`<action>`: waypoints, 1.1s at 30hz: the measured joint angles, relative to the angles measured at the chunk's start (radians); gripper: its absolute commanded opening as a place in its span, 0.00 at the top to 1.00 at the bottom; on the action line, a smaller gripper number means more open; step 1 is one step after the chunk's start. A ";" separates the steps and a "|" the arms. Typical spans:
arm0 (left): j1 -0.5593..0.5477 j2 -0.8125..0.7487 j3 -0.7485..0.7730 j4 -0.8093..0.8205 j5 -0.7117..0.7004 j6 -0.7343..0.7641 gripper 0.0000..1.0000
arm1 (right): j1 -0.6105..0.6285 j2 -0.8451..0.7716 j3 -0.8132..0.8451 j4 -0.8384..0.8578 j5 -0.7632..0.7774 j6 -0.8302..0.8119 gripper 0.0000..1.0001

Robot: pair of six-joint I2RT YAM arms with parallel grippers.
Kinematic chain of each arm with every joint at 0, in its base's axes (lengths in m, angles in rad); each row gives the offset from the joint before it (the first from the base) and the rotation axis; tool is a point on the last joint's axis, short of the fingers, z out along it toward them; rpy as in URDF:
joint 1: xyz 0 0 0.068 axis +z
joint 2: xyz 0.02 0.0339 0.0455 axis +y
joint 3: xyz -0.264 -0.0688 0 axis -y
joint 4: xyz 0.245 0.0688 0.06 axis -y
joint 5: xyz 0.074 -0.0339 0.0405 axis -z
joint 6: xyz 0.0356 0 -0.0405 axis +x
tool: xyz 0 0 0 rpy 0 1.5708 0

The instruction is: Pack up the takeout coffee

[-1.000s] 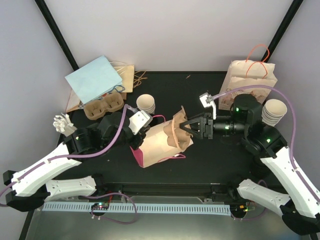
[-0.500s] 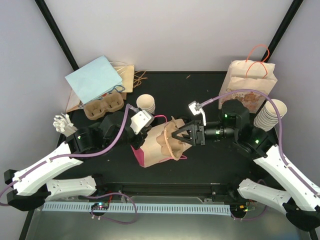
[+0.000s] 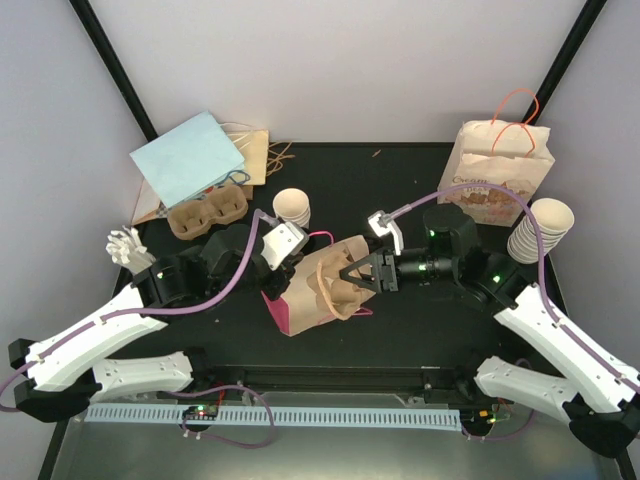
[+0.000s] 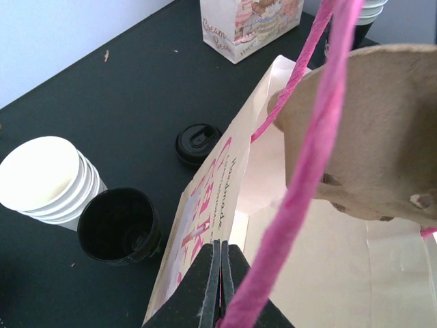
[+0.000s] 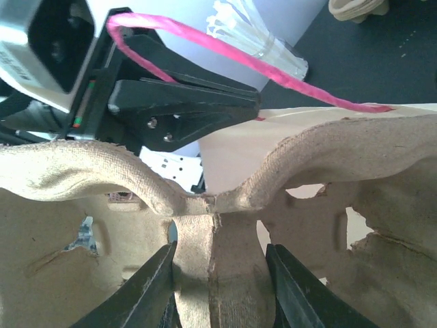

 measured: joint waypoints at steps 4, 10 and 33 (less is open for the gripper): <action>0.000 -0.001 0.000 0.000 0.000 -0.001 0.98 | 0.001 0.024 0.000 -0.016 0.015 -0.015 0.66; 0.000 -0.001 0.000 0.001 0.003 -0.002 0.98 | 0.003 0.060 0.010 -0.068 0.061 -0.048 0.67; 0.000 -0.008 -0.002 0.032 0.051 -0.020 0.99 | 0.150 0.163 0.137 -0.278 0.464 -0.145 0.69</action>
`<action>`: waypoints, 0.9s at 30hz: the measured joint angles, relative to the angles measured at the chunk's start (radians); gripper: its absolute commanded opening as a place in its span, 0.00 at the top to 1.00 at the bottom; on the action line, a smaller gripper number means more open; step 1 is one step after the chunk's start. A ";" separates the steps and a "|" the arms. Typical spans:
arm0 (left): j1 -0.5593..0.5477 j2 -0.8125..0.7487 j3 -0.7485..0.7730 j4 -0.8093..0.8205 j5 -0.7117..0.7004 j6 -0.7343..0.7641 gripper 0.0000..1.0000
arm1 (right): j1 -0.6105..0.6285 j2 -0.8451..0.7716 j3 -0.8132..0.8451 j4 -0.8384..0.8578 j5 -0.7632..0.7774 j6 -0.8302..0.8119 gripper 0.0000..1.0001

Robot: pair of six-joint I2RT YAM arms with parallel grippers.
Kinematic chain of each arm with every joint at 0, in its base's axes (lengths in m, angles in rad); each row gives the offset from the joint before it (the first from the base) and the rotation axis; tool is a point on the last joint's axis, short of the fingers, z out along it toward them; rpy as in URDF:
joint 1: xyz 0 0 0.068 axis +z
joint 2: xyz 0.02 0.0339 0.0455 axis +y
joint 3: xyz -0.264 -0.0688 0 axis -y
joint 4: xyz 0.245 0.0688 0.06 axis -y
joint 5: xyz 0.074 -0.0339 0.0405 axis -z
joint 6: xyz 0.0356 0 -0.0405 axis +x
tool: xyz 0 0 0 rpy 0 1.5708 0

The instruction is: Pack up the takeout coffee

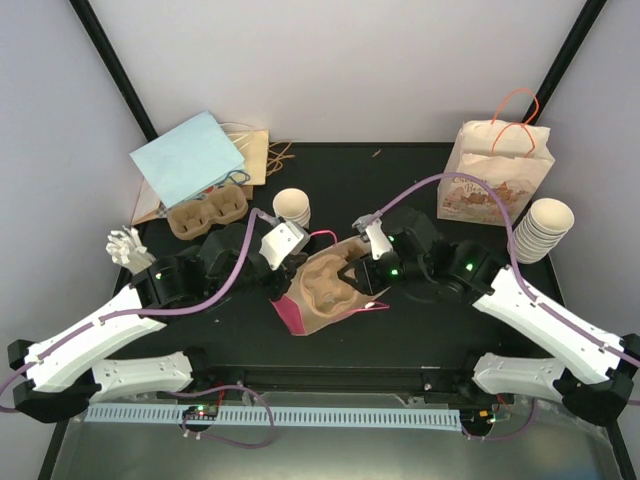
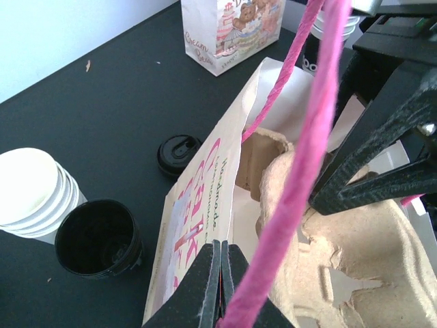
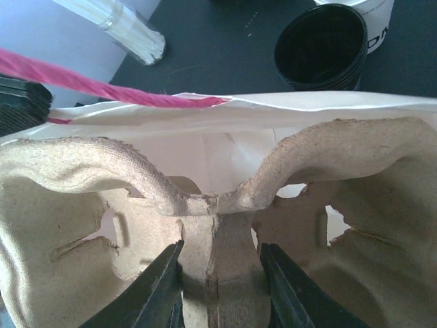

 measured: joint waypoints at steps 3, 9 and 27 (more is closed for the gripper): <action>0.000 0.000 0.000 0.002 0.002 0.000 0.98 | 0.028 0.016 0.010 -0.014 0.049 -0.003 0.69; 0.001 0.000 0.000 0.005 0.003 0.000 0.98 | 0.066 0.048 0.037 -0.032 0.133 -0.004 0.69; 0.001 0.001 0.000 0.016 0.005 -0.023 0.98 | 0.154 0.077 0.068 -0.088 0.335 -0.004 0.72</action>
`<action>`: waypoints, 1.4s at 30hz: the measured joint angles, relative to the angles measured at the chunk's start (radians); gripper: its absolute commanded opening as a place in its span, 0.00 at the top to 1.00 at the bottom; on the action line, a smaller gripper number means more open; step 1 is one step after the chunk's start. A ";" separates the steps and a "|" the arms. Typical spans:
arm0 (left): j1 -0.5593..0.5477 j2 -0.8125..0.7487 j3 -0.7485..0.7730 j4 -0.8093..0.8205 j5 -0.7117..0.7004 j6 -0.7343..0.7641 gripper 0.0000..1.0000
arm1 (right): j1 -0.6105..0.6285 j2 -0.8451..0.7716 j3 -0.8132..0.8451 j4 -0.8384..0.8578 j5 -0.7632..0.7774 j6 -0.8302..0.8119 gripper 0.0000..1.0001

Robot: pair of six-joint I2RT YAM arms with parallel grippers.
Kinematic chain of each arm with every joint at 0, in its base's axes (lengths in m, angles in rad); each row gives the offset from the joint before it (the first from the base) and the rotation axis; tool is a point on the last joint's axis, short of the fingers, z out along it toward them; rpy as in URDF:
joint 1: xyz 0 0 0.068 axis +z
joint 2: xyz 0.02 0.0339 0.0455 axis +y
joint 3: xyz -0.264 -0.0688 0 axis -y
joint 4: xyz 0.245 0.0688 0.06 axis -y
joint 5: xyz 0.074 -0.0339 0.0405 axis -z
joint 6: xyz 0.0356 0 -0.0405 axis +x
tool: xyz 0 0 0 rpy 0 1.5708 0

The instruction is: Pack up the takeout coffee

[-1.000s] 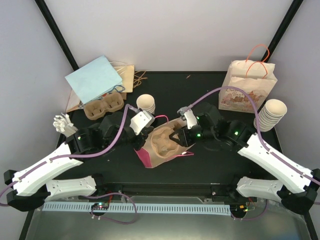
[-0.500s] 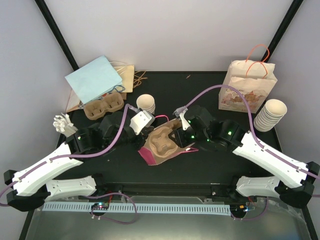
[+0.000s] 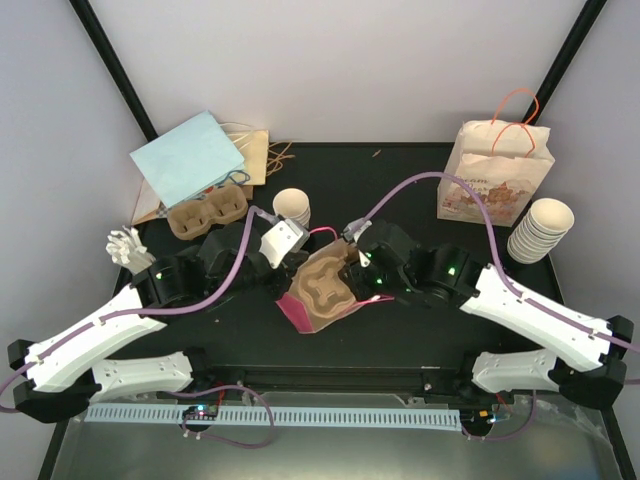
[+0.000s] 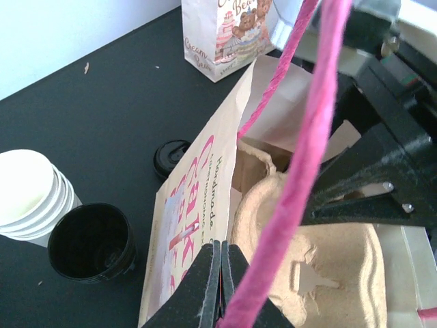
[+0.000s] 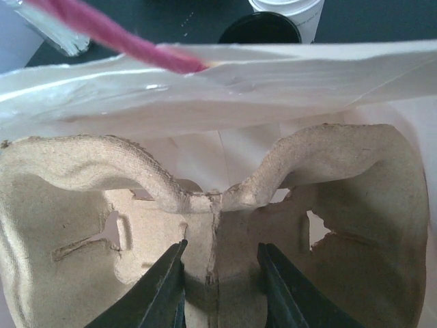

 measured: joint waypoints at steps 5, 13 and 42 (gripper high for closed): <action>0.001 0.004 0.000 0.017 0.008 -0.033 0.98 | 0.033 0.015 0.000 -0.015 0.041 0.000 0.71; 0.001 0.020 0.000 0.055 0.069 -0.089 0.98 | 0.042 0.016 0.023 -0.099 0.092 0.006 0.70; 0.143 0.038 -0.114 0.226 0.299 -0.282 0.99 | 0.053 0.130 0.124 -0.339 0.156 -0.004 0.72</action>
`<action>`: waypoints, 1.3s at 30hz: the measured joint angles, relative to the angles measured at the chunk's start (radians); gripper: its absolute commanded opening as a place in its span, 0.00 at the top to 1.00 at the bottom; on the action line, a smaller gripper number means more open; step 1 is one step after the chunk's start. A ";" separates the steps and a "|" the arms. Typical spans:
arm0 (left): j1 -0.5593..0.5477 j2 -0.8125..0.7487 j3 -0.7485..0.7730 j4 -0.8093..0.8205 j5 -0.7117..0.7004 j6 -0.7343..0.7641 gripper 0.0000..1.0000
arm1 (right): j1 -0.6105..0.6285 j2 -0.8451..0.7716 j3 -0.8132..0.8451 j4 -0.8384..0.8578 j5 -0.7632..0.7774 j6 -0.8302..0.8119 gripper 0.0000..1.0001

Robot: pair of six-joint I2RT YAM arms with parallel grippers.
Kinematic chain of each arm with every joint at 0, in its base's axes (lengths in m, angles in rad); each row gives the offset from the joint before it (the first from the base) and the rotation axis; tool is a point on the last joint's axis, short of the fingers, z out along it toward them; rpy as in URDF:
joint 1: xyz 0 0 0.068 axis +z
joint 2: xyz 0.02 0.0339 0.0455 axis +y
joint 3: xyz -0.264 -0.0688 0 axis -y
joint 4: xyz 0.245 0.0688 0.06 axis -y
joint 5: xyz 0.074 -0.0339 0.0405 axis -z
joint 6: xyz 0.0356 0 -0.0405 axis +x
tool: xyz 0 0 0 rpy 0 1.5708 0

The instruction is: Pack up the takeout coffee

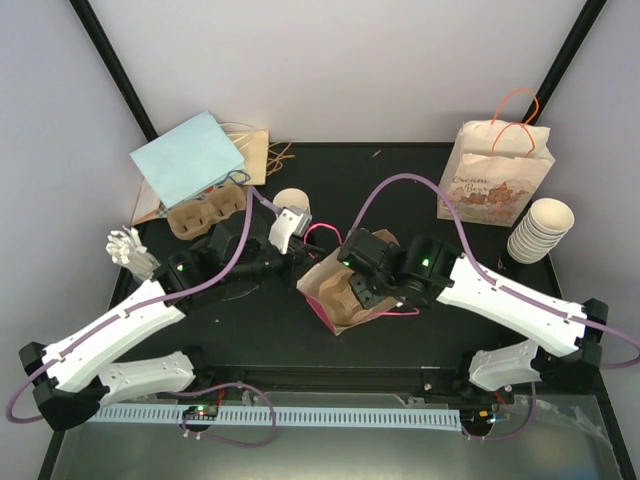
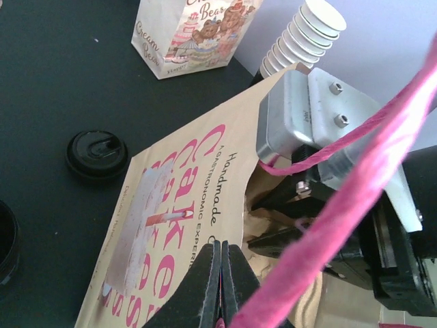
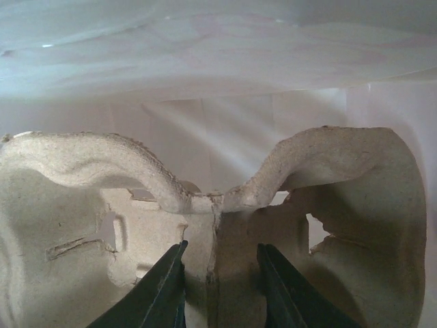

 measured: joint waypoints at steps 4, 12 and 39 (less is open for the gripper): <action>0.017 0.000 -0.008 0.005 0.012 -0.007 0.99 | 0.002 0.013 -0.009 0.020 0.016 -0.007 0.72; 0.045 0.010 -0.009 0.006 0.015 -0.022 0.98 | 0.009 0.005 -0.060 0.055 0.075 -0.006 0.72; 0.054 0.066 0.010 0.042 0.072 -0.006 0.99 | 0.014 0.021 -0.108 0.093 0.015 -0.068 0.72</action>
